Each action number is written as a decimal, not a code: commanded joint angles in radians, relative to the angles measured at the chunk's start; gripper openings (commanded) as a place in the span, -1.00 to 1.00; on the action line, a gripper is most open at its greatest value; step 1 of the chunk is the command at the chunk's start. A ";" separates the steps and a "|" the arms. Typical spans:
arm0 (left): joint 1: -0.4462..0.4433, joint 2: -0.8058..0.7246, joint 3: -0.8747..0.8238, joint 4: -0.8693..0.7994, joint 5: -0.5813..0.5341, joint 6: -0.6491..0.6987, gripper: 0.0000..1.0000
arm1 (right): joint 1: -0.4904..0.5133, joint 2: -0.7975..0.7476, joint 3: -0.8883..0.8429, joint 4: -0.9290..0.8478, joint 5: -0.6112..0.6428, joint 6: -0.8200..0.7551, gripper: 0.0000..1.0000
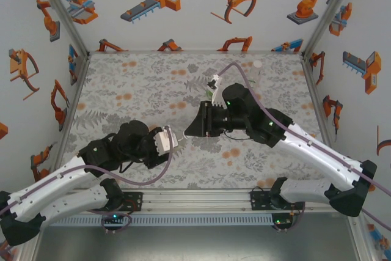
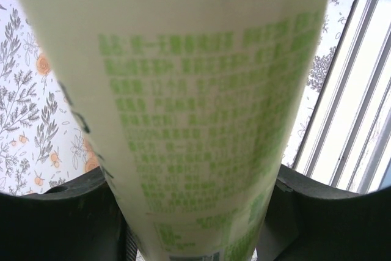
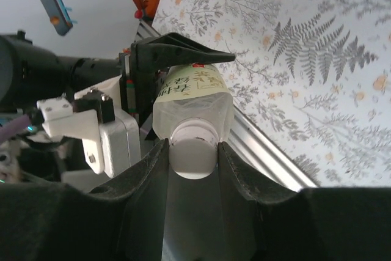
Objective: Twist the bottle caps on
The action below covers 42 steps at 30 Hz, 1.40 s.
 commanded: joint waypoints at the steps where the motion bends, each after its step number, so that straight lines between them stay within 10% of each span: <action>1: -0.012 0.006 0.030 0.193 0.086 0.056 -1.00 | -0.003 0.020 -0.031 -0.008 0.030 0.157 -0.67; 6: -0.012 0.019 0.029 0.193 0.094 0.055 -1.00 | -0.004 0.003 -0.037 0.035 0.024 0.157 -0.12; 11: -0.012 0.017 0.022 0.195 0.088 0.043 -1.00 | -0.004 -0.053 -0.061 0.059 0.088 0.111 0.01; 42: -0.011 0.006 0.002 0.223 -0.021 -0.039 -1.00 | -0.040 -0.110 -0.052 -0.391 0.486 -0.272 -0.25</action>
